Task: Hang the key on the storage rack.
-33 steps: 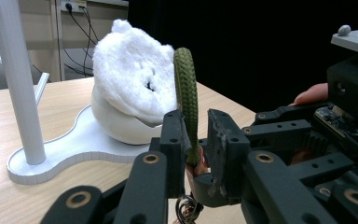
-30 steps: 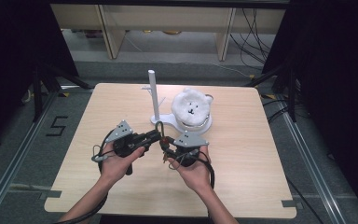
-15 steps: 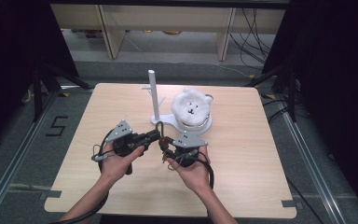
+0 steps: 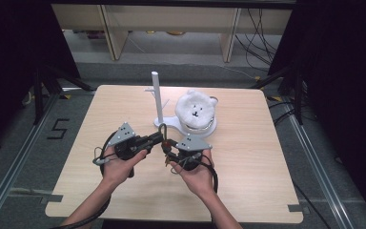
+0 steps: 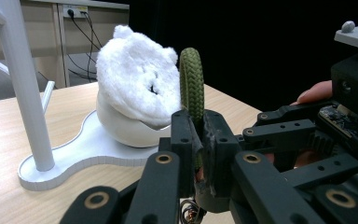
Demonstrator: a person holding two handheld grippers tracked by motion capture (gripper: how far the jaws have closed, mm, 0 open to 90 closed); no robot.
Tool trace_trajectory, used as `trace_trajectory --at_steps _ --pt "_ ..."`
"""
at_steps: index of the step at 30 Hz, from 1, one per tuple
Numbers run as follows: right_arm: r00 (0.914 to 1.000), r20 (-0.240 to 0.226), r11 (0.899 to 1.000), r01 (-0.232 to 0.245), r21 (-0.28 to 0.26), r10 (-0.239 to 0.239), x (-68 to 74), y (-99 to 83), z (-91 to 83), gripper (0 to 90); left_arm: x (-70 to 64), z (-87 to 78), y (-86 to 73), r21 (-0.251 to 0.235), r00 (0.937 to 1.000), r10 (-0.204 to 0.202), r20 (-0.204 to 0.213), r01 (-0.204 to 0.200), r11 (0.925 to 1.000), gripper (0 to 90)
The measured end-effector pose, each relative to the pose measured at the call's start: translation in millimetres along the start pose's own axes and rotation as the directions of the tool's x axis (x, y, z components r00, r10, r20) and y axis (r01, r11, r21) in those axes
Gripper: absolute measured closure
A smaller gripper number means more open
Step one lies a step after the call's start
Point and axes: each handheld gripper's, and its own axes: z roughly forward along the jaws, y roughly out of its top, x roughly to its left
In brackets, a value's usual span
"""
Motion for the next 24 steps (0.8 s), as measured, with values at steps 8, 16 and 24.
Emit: trace_trajectory --at_steps 8,16,24 --pt "0.9998 -0.012 1.0 -0.017 0.024 0.017 0.8 1.3 1.7 59.3 -0.9 -0.4 1.8 0.0 0.9995 0.023 -0.022 -0.023 0.9997 83.7" --pt "0.9999 0.009 1.0 -0.008 0.014 0.008 -3.2 -1.0 -5.6 54.0 6.2 -4.9 4.0 -0.003 0.9953 0.035 -0.09 -0.035 0.9994 83.7" --pt "0.9973 0.064 0.999 -0.037 0.024 0.035 -19.1 -18.1 -30.8 53.9 19.1 -12.2 5.5 -0.009 0.9837 0.029 -0.177 -0.031 0.9995 83.7"
